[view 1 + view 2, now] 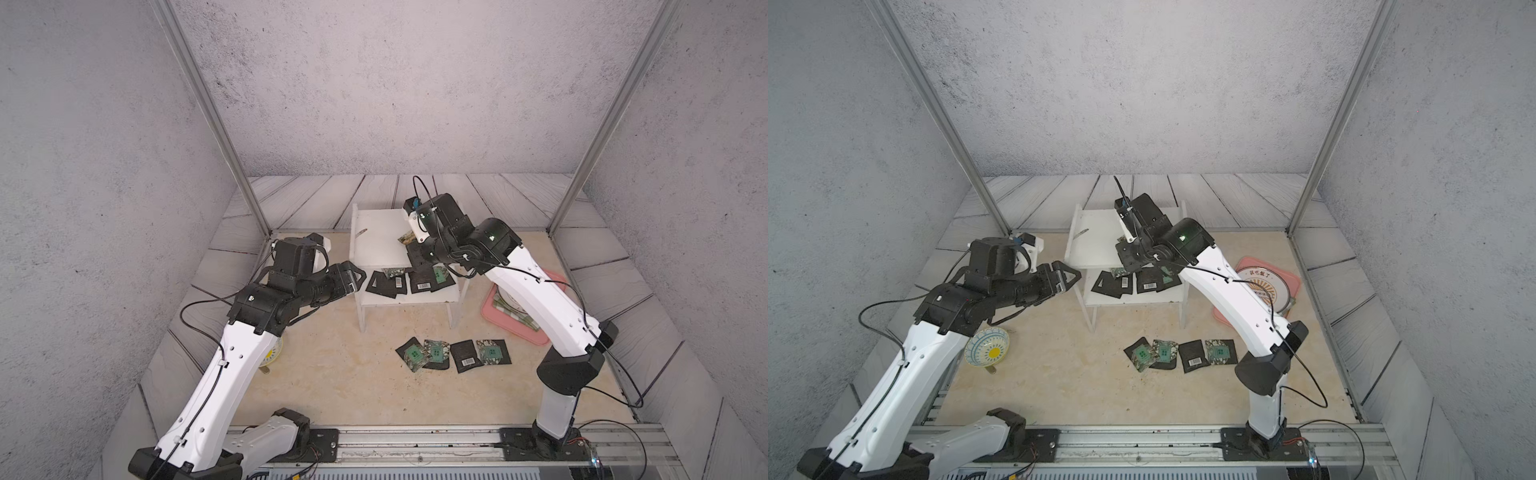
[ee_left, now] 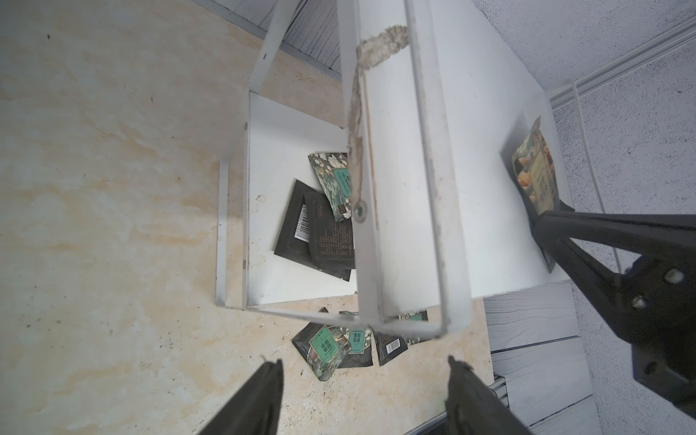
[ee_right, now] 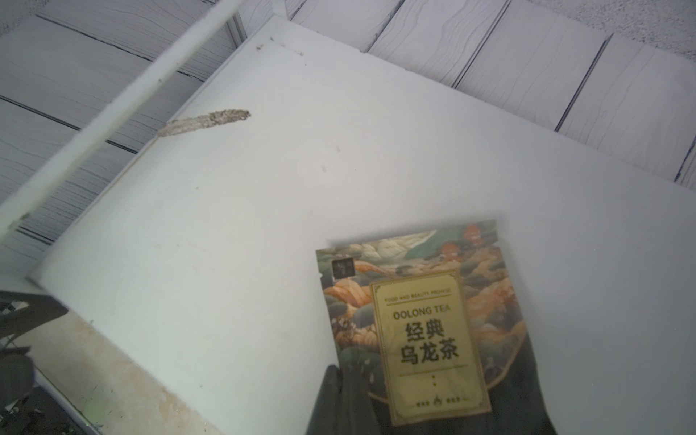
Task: Remove the tea bags from the shelf
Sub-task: Pick up the tea bag from the shelf.
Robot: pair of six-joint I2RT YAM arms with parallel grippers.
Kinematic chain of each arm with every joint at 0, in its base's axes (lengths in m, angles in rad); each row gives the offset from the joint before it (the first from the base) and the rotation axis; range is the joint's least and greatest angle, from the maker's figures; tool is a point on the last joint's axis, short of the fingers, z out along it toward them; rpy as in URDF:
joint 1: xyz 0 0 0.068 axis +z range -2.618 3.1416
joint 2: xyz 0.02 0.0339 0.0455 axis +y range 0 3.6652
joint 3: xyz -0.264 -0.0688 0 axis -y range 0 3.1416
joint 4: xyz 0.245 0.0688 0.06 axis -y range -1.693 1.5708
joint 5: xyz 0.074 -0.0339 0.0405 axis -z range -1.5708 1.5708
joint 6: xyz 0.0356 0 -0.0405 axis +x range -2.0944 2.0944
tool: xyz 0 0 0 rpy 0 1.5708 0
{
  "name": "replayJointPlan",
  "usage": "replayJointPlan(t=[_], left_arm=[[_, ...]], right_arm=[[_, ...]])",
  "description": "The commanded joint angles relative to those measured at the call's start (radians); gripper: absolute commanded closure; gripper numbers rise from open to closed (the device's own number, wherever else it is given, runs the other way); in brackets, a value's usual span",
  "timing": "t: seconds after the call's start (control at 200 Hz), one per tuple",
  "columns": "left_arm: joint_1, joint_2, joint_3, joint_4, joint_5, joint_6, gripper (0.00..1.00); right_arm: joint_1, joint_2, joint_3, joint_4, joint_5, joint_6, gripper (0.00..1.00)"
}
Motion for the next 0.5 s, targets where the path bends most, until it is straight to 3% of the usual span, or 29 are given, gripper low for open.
replayJointPlan(t=[0.0,0.315,0.44,0.495], left_arm=[[0.01,-0.018,-0.012,0.005,-0.008,0.0,0.28],[0.01,-0.016,-0.02,0.006,0.003,-0.001,0.28],[0.01,-0.016,-0.021,0.01,0.006,-0.003,0.27],[0.01,-0.016,-0.023,0.011,0.005,-0.004,0.28]], right_arm=[[-0.004,-0.08,-0.036,-0.028,-0.042,0.001,1.0],[-0.004,-0.18,-0.152,0.021,-0.072,0.017,1.0],[-0.004,-0.185,-0.161,0.013,-0.06,0.005,0.91],[-0.005,-0.184,-0.156,0.009,-0.056,0.003,0.82]])
